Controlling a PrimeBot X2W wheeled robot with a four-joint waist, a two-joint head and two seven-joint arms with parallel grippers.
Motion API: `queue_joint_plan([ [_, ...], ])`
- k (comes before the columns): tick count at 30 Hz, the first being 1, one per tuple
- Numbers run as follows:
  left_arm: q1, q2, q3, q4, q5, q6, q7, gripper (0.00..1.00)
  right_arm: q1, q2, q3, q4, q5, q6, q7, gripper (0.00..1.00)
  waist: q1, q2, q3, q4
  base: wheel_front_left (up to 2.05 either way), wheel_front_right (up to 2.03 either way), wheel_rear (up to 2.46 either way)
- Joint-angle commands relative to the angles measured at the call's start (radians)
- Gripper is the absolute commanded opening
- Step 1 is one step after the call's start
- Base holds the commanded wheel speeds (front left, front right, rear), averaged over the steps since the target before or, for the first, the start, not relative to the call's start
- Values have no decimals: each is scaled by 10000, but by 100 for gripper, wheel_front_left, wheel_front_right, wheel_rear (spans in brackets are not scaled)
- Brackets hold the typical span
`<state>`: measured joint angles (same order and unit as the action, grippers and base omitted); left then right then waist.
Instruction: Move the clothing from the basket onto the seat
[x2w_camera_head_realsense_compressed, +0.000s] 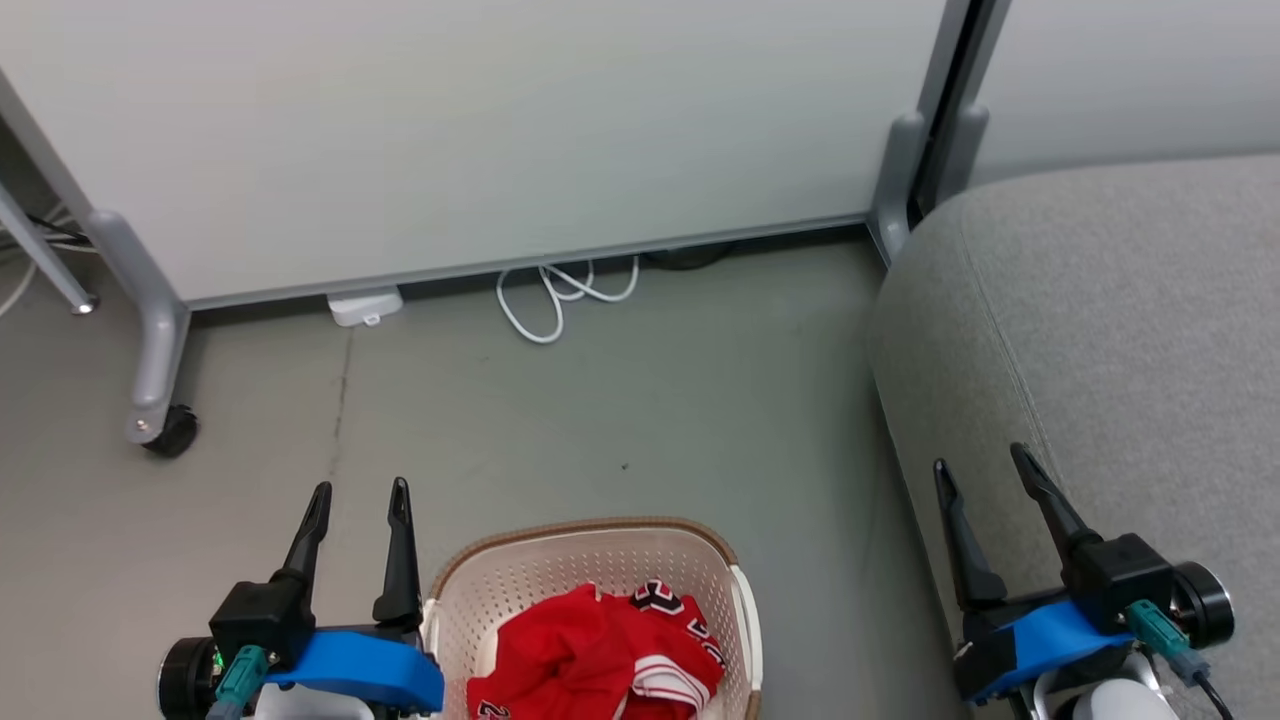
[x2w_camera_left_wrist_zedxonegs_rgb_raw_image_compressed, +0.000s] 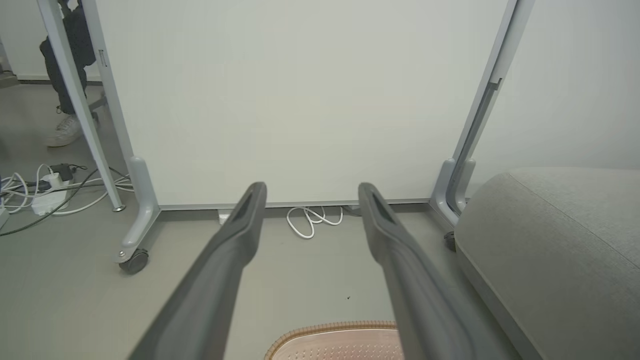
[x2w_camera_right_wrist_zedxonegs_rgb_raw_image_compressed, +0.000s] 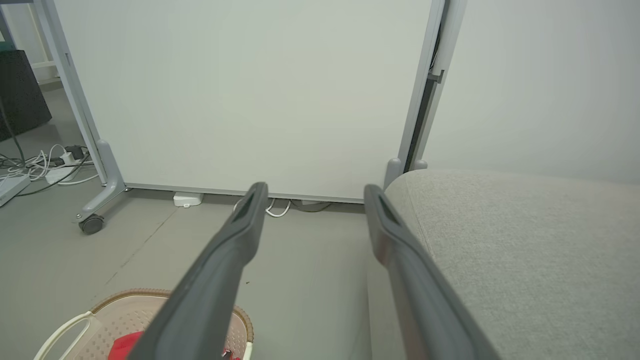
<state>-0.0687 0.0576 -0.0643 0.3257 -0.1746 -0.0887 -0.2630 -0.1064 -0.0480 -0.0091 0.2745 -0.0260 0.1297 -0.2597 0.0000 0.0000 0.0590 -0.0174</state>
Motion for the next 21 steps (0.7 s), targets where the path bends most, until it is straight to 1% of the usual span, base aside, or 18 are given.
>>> queue_joint_plan([
  [1,-171,51,46,27,15,-14,-26,100,-161,-42,70,-57,-53,18,-50,100,0,0,353,-293,0,0,0],
  [6,-526,144,36,546,89,-63,-28,100,-504,-40,433,-235,57,18,-59,100,0,0,1260,-808,0,0,0],
  [13,-1351,580,-196,1604,381,-153,-6,100,-1316,-37,1192,-602,406,12,-68,100,0,0,3005,-1874,0,0,0],
  [21,-2453,950,-689,3231,93,-352,915,100,-1755,-31,1417,-1018,754,12,-65,100,0,0,4533,-2484,0,0,0],
])
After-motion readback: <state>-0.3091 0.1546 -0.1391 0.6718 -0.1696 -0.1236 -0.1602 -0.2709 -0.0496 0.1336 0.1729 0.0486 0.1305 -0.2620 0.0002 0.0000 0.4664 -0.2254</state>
